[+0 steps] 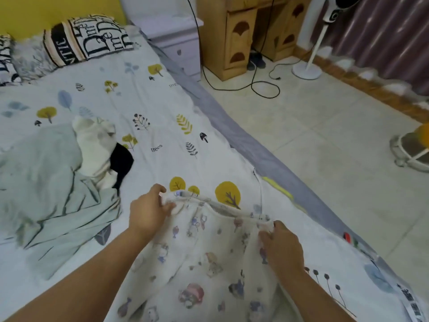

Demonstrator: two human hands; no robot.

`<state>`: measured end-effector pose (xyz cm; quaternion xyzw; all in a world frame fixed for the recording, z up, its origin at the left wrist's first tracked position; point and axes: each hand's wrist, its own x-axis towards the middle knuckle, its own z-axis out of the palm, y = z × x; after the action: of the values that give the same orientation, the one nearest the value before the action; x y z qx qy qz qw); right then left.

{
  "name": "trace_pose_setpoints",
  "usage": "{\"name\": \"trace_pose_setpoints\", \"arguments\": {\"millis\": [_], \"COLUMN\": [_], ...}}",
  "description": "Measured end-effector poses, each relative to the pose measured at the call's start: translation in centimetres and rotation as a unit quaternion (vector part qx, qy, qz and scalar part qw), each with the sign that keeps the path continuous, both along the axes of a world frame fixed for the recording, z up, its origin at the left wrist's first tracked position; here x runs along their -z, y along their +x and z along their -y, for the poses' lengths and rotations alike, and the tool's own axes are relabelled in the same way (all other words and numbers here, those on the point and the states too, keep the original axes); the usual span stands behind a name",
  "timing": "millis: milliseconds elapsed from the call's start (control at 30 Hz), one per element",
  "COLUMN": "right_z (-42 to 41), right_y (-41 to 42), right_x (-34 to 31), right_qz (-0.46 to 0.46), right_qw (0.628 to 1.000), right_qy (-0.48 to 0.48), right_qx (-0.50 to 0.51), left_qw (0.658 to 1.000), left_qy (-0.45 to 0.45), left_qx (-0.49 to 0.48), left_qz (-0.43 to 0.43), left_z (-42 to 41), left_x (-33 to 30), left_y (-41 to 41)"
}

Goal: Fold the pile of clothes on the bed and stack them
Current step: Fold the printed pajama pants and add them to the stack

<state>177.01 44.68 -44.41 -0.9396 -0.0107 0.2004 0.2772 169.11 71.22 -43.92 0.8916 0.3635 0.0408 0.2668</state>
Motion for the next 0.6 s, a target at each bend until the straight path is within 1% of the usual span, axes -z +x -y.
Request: {"name": "trace_pose_setpoints", "arguments": {"millis": [67, 100, 167, 233, 333, 433, 467, 533, 600], "right_z": [-0.5, -0.7, -0.8, -0.3, 0.8, 1.2, 1.2, 0.9, 0.2], "right_y": [0.1, 0.2, 0.5, 1.4, 4.2, 7.8, 9.0, 10.8, 11.4], "right_x": [2.4, 3.5, 4.9, 5.6, 5.5, 5.0, 4.9, 4.8, 5.0], "right_qz": [-0.051, -0.062, -0.054, -0.02, 0.06, 0.135, 0.149, 0.148, 0.147], "right_qw": [0.999, 0.998, 0.998, 0.999, 0.996, 0.987, 0.984, 0.983, 0.981], "right_qy": [-0.001, -0.003, -0.027, -0.034, 0.0, 0.009, 0.01, -0.008, -0.072], "right_qx": [0.012, 0.015, 0.013, 0.022, 0.059, 0.088, 0.096, 0.11, 0.101], "left_qw": [0.995, 0.992, 0.99, 0.991, 0.995, 0.993, 0.991, 0.988, 0.982], "left_qy": [0.02, 0.021, 0.013, 0.04, 0.08, 0.115, 0.127, 0.145, 0.179], "left_qx": [0.002, 0.007, 0.01, -0.003, -0.014, -0.008, -0.016, -0.034, -0.033], "left_qz": [-0.093, -0.123, -0.144, -0.125, -0.058, 0.007, 0.027, 0.049, 0.056], "left_z": [-0.4, -0.7, -1.5, -2.4, -3.7, -4.0, -3.8, -3.2, -1.7], "left_x": [2.8, 3.9, 5.4, 5.9, 5.1, 4.0, 3.9, 4.1, 5.0], "left_y": [0.3, 0.3, 0.3, 1.1, 4.2, 8.4, 9.8, 11.9, 12.8]}}
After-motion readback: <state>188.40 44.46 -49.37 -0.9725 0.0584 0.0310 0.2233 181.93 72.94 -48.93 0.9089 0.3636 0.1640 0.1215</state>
